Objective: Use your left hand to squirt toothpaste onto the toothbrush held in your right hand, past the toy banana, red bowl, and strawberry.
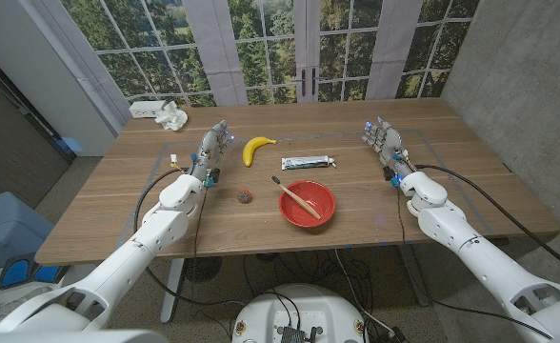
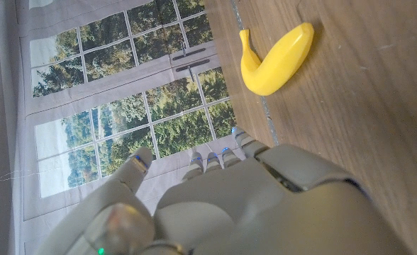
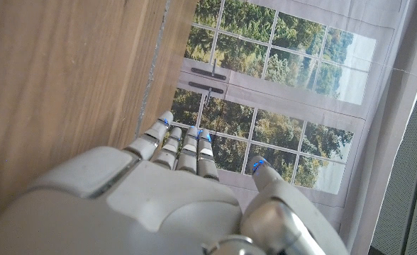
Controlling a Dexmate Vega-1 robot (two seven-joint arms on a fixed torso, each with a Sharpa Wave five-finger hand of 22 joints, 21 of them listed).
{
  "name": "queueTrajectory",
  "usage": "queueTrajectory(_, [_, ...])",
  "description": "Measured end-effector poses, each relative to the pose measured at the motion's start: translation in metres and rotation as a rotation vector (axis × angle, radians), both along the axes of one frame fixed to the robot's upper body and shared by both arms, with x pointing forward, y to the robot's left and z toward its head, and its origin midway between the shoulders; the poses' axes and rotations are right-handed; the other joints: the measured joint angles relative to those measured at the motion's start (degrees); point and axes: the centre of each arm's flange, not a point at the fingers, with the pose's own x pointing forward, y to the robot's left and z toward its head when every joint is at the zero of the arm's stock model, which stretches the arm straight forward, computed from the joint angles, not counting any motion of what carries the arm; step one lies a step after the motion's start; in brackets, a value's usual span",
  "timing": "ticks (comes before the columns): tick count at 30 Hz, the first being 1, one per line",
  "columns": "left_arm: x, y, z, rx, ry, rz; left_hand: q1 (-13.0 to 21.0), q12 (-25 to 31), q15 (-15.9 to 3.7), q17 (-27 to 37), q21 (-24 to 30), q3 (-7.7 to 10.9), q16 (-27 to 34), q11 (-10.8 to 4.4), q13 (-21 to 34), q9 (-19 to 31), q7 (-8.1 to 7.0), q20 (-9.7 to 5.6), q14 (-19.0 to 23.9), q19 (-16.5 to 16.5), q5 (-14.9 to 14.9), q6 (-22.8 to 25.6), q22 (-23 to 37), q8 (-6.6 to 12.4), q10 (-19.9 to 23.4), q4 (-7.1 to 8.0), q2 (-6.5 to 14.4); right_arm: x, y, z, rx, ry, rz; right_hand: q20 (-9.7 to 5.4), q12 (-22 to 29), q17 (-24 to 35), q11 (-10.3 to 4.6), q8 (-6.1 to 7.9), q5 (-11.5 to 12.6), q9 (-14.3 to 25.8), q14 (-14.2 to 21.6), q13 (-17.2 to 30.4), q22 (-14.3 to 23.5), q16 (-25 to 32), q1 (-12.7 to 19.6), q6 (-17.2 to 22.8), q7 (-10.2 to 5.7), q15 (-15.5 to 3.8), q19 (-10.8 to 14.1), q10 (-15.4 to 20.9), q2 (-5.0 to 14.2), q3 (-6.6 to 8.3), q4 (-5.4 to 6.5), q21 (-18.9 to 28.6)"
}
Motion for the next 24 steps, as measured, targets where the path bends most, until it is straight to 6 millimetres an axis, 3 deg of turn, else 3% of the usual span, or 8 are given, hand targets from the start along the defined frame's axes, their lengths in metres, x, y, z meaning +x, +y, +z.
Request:
queueTrajectory(9, [-0.004,-0.005,0.005,0.001,-0.008,0.017,0.13,0.00,0.00,-0.14,0.00,0.28,0.00,0.00,0.00,-0.01,0.00,-0.30,0.00,0.31,0.00,0.00,-0.01,0.00,0.00,-0.15,0.13,0.002,-0.009,-0.002,0.013,-0.004,-0.011,0.22,0.00,-0.03,0.84,0.00,0.00,0.00,1.35,0.00,0.00,0.46,0.00,0.62,0.63,0.33,0.62,0.82,0.00,0.22,-0.25,0.00])
queueTrajectory(17, [-0.004,-0.009,0.010,0.010,-0.016,0.022,0.13,0.00,0.00,-0.17,0.00,0.16,0.00,-0.31,0.00,-0.01,-0.22,-0.30,0.01,0.31,0.00,0.24,-0.01,0.00,-0.30,-0.71,0.13,0.003,-0.013,0.000,0.013,-0.018,-0.041,2.68,0.00,-1.15,2.26,0.00,-0.72,0.27,2.94,-0.01,0.28,0.46,3.03,2.04,2.05,2.37,2.64,1.63,0.74,0.55,-4.56,-0.41])
queueTrajectory(24, [-0.003,-0.011,0.013,0.024,-0.017,0.036,0.13,0.00,0.00,-0.43,0.00,-0.15,0.00,-0.64,-0.01,-0.01,-0.54,-0.31,0.01,0.74,0.00,0.56,-0.01,0.22,0.03,-1.50,0.13,0.001,-0.015,0.001,-0.002,-0.031,-0.095,3.09,0.00,-1.50,2.37,0.40,-0.94,0.27,3.26,-0.01,0.28,0.46,4.33,2.04,2.05,2.68,3.05,1.73,0.55,0.67,-5.82,-0.41])
